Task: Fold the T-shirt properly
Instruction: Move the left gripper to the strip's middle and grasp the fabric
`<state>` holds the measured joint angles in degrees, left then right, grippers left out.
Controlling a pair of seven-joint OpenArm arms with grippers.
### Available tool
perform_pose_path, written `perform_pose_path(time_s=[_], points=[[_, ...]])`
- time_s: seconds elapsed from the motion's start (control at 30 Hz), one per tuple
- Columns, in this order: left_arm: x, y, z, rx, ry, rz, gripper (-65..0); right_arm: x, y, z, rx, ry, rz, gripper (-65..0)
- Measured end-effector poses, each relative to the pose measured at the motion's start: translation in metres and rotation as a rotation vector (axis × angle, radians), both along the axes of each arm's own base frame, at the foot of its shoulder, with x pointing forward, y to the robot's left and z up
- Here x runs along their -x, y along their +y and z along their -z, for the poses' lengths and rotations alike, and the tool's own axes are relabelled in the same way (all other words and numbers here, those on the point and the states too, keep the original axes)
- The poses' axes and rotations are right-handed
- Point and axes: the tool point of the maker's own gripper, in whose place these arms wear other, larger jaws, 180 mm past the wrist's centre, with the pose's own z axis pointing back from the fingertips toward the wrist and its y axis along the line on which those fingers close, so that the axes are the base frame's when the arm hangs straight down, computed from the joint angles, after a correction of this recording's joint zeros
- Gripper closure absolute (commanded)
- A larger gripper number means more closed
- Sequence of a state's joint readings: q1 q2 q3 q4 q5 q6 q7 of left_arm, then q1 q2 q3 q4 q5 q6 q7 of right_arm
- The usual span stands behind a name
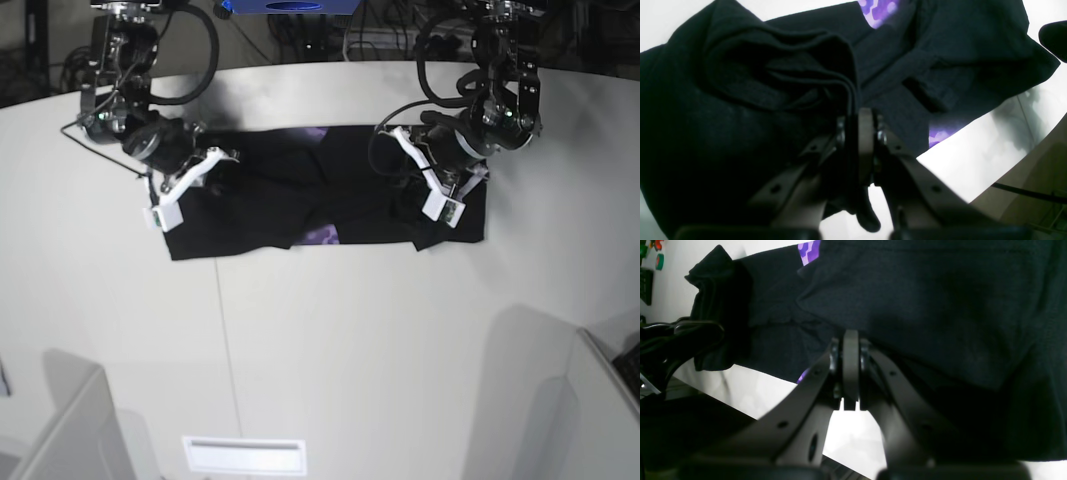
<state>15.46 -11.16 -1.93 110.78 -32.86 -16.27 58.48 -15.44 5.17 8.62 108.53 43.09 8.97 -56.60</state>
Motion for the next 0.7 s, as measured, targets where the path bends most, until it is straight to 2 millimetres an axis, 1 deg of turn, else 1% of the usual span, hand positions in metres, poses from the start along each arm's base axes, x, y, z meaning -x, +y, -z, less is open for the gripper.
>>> perform_pose_path(time_s=[0.1,0.17,0.7], points=[[0.005,-0.01,0.002,0.008,0.01,0.032,0.0,0.0,0.0,0.0,0.0,0.0,0.0,0.0],[0.007,-0.012,0.003,0.014,0.015,0.033,0.0,0.0,0.0,0.0,0.0,-0.001,0.0,0.0],[0.006,-0.007,0.004,0.003,0.016,0.02,0.0,0.0,0.0,0.0,-0.001,0.0,0.0,0.0]])
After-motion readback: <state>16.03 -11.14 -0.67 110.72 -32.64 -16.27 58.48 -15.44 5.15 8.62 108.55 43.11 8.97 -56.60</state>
